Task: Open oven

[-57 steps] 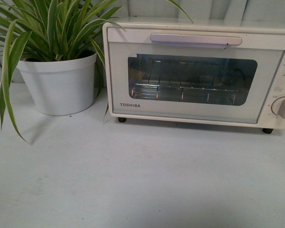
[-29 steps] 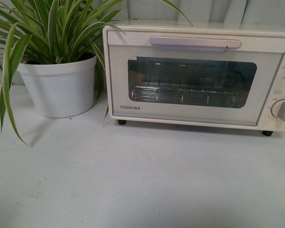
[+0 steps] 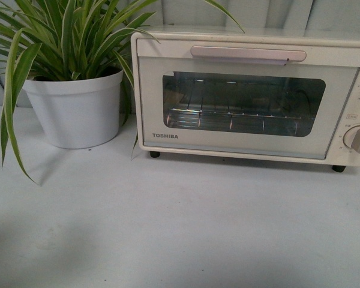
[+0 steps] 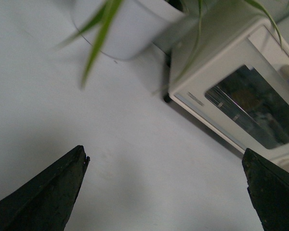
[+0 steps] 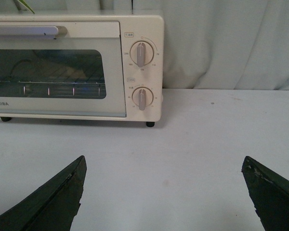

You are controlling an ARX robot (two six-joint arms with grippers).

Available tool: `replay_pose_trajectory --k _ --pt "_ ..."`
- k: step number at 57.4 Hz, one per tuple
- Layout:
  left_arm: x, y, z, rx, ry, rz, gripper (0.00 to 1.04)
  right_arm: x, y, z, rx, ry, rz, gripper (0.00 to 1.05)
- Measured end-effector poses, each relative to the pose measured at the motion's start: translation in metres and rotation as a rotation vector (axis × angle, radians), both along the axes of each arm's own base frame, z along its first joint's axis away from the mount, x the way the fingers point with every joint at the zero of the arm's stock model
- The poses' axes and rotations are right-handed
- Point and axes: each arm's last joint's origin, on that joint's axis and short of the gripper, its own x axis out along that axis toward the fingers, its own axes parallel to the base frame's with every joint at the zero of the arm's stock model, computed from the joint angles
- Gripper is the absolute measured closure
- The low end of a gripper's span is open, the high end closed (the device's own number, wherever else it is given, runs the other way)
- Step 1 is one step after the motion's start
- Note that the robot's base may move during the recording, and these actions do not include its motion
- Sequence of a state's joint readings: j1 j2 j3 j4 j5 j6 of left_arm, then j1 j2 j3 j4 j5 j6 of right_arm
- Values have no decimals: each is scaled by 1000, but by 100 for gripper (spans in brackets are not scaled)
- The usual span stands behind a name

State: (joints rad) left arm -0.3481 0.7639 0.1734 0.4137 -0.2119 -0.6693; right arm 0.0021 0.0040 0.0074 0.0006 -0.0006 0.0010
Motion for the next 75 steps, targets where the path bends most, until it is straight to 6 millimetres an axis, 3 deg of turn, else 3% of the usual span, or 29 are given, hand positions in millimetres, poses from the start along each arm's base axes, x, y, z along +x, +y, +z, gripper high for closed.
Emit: replay_pose_trajectory --k 17,30,49,75 --pt "63 -50 -23 -297 180 -83 6 0 0 0 0 0 1 9" --pt "88 -79 -32 -375 230 -104 6 0 0 0 0 0 0 9" --pt "102 -101 -42 -422 270 -122 6 0 0 0 0 0 0 9" --pt "106 -107 -44 -448 281 -121 7 0 0 0 0 0 0 9"
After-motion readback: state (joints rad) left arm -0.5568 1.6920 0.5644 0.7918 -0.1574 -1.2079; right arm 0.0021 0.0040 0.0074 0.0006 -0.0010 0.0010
